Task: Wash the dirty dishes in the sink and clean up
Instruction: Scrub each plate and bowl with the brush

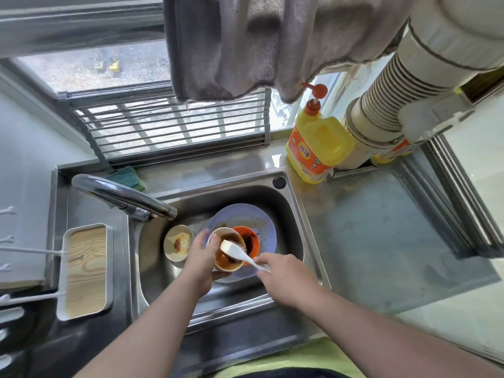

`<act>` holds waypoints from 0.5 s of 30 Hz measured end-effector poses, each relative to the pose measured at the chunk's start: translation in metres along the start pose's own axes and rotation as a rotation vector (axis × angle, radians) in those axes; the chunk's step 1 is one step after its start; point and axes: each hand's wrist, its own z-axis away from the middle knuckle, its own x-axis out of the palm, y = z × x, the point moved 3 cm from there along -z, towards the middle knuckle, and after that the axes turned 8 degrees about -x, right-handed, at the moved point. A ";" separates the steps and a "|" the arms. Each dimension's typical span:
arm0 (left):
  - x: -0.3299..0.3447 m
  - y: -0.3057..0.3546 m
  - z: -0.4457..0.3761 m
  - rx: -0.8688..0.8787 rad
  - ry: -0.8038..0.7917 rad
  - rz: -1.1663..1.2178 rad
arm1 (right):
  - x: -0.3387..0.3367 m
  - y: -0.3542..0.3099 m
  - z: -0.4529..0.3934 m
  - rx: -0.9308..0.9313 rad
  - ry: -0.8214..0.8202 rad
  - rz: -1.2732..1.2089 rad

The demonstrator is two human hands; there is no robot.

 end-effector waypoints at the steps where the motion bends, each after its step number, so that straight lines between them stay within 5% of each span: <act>1: -0.002 -0.002 -0.002 -0.009 0.023 0.038 | 0.006 0.004 -0.001 0.053 -0.010 -0.164; 6: -0.006 -0.006 0.000 0.017 -0.005 0.049 | 0.018 0.016 -0.003 0.199 -0.020 -0.684; 8: -0.006 -0.004 0.001 0.017 -0.001 0.001 | 0.009 0.021 -0.004 0.163 -0.005 -0.541; 13: -0.001 0.005 0.007 -0.009 -0.031 -0.143 | -0.016 0.015 0.000 -0.094 0.059 0.327; 15: 0.001 0.005 0.006 -0.006 0.000 -0.111 | -0.014 0.010 0.002 -0.143 0.083 0.360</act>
